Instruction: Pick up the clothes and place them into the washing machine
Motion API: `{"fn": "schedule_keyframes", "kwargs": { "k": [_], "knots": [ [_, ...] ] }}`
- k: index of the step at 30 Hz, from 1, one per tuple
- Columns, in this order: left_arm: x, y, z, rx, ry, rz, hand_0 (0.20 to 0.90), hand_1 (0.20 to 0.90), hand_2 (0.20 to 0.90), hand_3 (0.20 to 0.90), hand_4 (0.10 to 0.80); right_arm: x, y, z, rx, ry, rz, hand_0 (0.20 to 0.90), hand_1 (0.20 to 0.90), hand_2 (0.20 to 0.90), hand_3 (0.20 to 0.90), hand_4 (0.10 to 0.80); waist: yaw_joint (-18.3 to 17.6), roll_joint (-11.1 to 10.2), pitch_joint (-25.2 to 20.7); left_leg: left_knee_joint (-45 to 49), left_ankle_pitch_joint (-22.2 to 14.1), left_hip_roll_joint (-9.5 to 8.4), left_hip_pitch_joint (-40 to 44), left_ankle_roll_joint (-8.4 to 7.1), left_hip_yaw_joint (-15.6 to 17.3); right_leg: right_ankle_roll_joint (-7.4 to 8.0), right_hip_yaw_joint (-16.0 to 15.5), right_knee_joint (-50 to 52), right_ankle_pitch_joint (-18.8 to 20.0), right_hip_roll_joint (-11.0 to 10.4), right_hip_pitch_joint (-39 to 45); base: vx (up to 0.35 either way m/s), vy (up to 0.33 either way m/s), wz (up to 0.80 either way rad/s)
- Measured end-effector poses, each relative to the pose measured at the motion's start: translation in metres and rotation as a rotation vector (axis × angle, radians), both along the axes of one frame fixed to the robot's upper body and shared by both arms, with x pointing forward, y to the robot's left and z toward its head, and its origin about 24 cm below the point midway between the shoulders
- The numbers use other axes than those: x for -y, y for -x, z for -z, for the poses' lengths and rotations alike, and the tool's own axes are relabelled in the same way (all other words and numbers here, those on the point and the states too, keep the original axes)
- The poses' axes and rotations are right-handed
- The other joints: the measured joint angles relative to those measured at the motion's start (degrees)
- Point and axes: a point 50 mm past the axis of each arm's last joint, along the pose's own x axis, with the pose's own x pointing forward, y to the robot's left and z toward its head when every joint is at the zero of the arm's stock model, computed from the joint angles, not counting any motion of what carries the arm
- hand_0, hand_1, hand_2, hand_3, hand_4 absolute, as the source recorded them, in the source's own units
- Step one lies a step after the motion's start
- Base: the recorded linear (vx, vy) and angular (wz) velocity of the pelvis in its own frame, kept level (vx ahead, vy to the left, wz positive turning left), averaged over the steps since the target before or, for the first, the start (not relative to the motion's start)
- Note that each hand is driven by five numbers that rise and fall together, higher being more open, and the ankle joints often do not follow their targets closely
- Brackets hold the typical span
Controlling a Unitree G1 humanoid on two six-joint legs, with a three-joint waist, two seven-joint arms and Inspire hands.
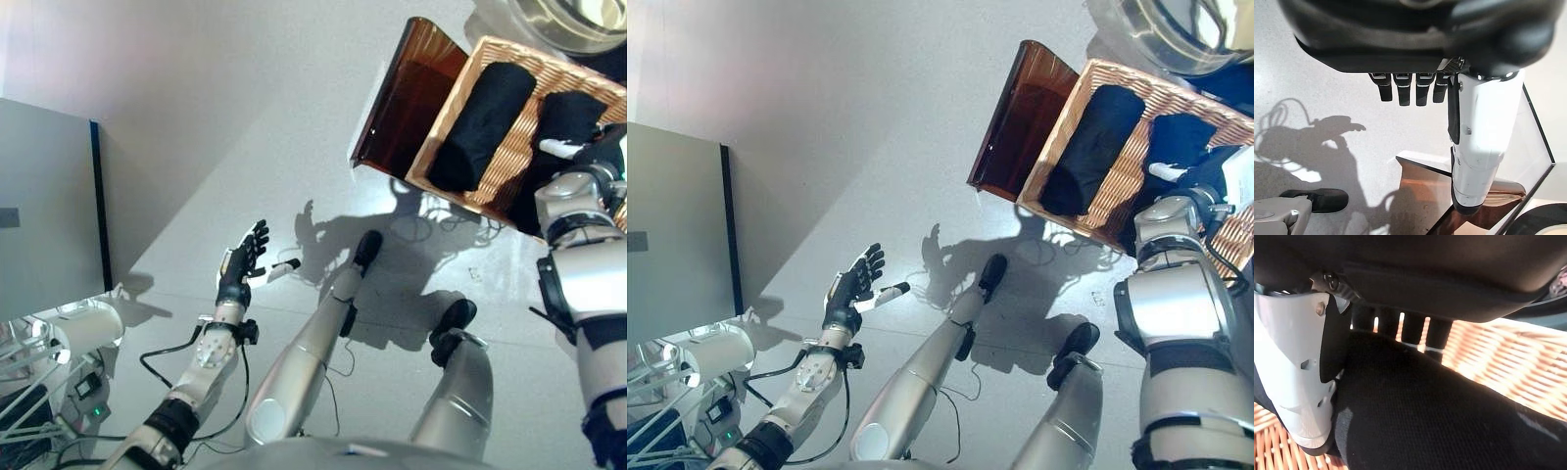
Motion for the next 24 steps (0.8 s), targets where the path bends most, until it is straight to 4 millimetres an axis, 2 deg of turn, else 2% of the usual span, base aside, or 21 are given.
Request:
{"fn": "schedule_keyframes", "kwargs": {
  "k": [2, 3, 4, 6, 9, 11, 12, 14, 16, 17, 20, 22, 24],
  "knots": [
    [-0.001, 0.001, 0.002, -0.006, -0.003, -0.003, 0.900, 0.900, 0.900, 0.900, 0.800, -0.003, -0.002, 0.001, 0.005, -0.005, -0.010, 0.200, 0.200, 0.200, 0.200, 0.300, -0.36, 0.02, -0.02, -0.22, 0.14, 0.17, 1.84, 0.33, 0.37, 0.09, 0.81, -1.07, 0.84, 0.44, 1.71, -0.065, 0.039, -0.28],
    [-0.002, 0.002, 0.003, -0.012, -0.006, -0.006, 0.900, 0.900, 0.900, 0.900, 0.800, -0.006, -0.004, 0.001, 0.011, -0.009, -0.022, 0.200, 0.200, 0.200, 0.200, 0.300, -0.35, 0.02, -0.01, -0.31, -0.80, 0.82, 2.62, 0.02, 0.49, 0.22, 0.77, -1.95, 1.21, 0.92, 2.64, -0.114, 0.068, -0.36],
    [-0.004, 0.003, 0.005, -0.023, -0.013, -0.009, 0.900, 0.900, 0.900, 0.900, 0.800, -0.010, -0.007, 0.003, 0.022, -0.026, -0.033, 0.200, 0.200, 0.200, 0.200, 0.300, -0.91, 0.03, -0.02, -0.20, -0.44, 1.01, 3.35, 0.56, 0.78, 0.20, 0.85, -2.88, 2.08, 1.15, 3.47, -0.110, 0.077, -0.34],
    [-0.007, 0.006, 0.010, -0.045, -0.025, -0.018, 0.900, 0.900, 0.900, 0.900, 0.800, -0.021, -0.013, 0.005, 0.078, -0.091, -0.062, 0.200, 0.200, 0.200, 0.200, 0.300, -2.11, -0.04, -0.01, -0.57, -0.92, 1.48, 4.57, 0.40, 1.73, 0.34, 1.39, -4.16, 2.72, 1.46, 4.46, -0.018, 0.029, -0.33],
    [-0.011, 0.012, 0.016, -0.073, -0.029, -0.032, 0.900, 0.900, 0.900, 0.900, 0.800, -0.041, -0.022, 0.015, 0.186, -0.233, -0.110, 0.200, 0.200, 0.200, 0.200, 0.300, -4.10, -0.16, 0.06, -2.11, -0.80, 2.11, 6.80, 0.51, 3.71, 0.40, 3.92, -6.87, 4.67, 2.40, 5.56, -0.031, 0.023, -0.49],
    [-0.013, 0.013, 0.019, -0.084, -0.031, -0.040, 0.900, 0.900, 0.900, 0.900, 0.800, -0.053, -0.024, 0.030, 0.278, -0.378, -0.122, 0.200, 0.200, 0.200, 0.200, 0.300, -4.92, -0.22, 0.03, -2.92, -0.80, 2.58, 8.13, 0.55, 5.24, 0.80, 5.01, -8.87, 5.79, 2.87, 6.68, -0.035, 0.007, -0.38],
    [-0.014, 0.013, 0.021, -0.092, -0.038, -0.044, 0.900, 0.900, 0.900, 0.900, 0.800, -0.061, -0.025, 0.040, 0.365, -0.506, -0.115, 0.200, 0.200, 0.200, 0.200, 0.300, -5.59, -0.29, 0.08, -3.74, -0.71, 3.02, 9.04, 0.63, 6.10, 0.76, 5.59, -10.40, 6.85, 3.26, 7.40, -0.037, -0.009, -0.43],
    [-0.015, 0.014, 0.023, -0.101, -0.042, -0.047, 0.900, 0.900, 0.900, 0.900, 0.800, -0.072, -0.025, 0.055, 0.415, -0.645, -0.094, 0.200, 0.200, 0.200, 0.200, 0.300, -6.76, -0.28, 0.06, -4.35, -0.63, 3.02, 10.01, 0.75, 6.49, 1.46, 5.87, -11.82, 8.03, 3.27, 8.11, -0.038, -0.005, -0.32],
    [-0.014, 0.013, 0.024, -0.109, -0.024, -0.063, 0.900, 0.900, 0.900, 0.900, 0.800, -0.087, -0.021, 0.079, 0.588, -0.871, -0.081, 0.200, 0.200, 0.200, 0.200, 0.300, -7.68, -0.34, 0.09, -5.46, -0.53, 3.19, 11.33, 0.87, 7.18, 1.54, 6.50, -13.37, 8.71, 3.49, 9.24, -0.026, 0.014, -0.18],
    [-0.014, 0.013, 0.025, -0.113, -0.020, -0.070, 0.900, 0.900, 0.900, 0.900, 0.800, -0.092, -0.020, 0.085, 0.619, -0.916, -0.076, 0.200, 0.200, 0.200, 0.200, 0.300, -8.09, -0.38, 0.07, -5.61, -0.55, 3.27, 11.57, 0.86, 7.54, 1.62, 6.75, -13.77, 8.89, 3.59, 9.40, -0.022, 0.001, -0.22],
    [-0.014, 0.010, 0.028, -0.129, 0.001, -0.102, 0.900, 0.900, 0.900, 0.900, 0.800, -0.128, -0.014, 0.112, 0.835, -1.199, -0.068, 0.200, 0.200, 0.200, 0.200, 0.300, -9.28, -0.48, 0.04, -6.19, -0.53, 3.98, 11.94, 0.92, 9.09, 1.56, 7.68, -15.72, 10.21, 4.25, 9.36, -0.012, -0.002, -0.29],
    [-0.011, 0.010, 0.031, -0.140, 0.011, -0.088, 0.900, 0.900, 0.900, 0.900, 0.800, -0.141, -0.007, 0.128, 0.943, -1.353, -0.021, 0.200, 0.200, 0.200, 0.200, 0.300, -9.44, -0.46, 0.04, -6.52, -0.39, 4.07, 12.59, 1.11, 9.18, 1.60, 8.13, -16.08, 10.48, 4.39, 9.75, -0.005, -0.020, -0.18],
    [-0.008, 0.012, 0.036, -0.163, 0.032, -0.089, 0.900, 0.900, 0.900, 0.900, 0.800, -0.147, 0.000, 0.142, 1.006, -1.421, 0.042, 0.200, 0.200, 0.200, 0.200, 0.300, -9.53, -0.41, 0.05, -7.29, -0.56, 3.99, 13.90, 0.86, 9.14, 1.61, 8.38, -16.22, 10.46, 4.33, 10.57, -0.004, 0.001, -0.07]
  ]
}}
